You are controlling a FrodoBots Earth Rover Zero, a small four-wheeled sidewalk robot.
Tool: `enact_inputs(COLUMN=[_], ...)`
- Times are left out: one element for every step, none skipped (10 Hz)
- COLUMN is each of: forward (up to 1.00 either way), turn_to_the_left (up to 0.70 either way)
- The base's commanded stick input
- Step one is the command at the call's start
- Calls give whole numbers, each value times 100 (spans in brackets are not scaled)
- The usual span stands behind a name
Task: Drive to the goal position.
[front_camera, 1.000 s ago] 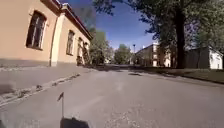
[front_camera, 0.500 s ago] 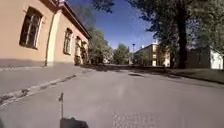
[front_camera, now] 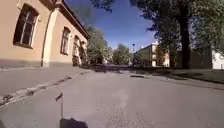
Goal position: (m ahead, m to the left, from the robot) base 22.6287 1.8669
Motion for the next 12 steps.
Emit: enact_inputs(forward=[100, 100, 100, 100, 100, 100, 100, 100, 100, 100, 100, 100], turn_to_the_left=[0, 0, 0, 0, 0, 0, 0, 0, 0, 0, 0, 0])
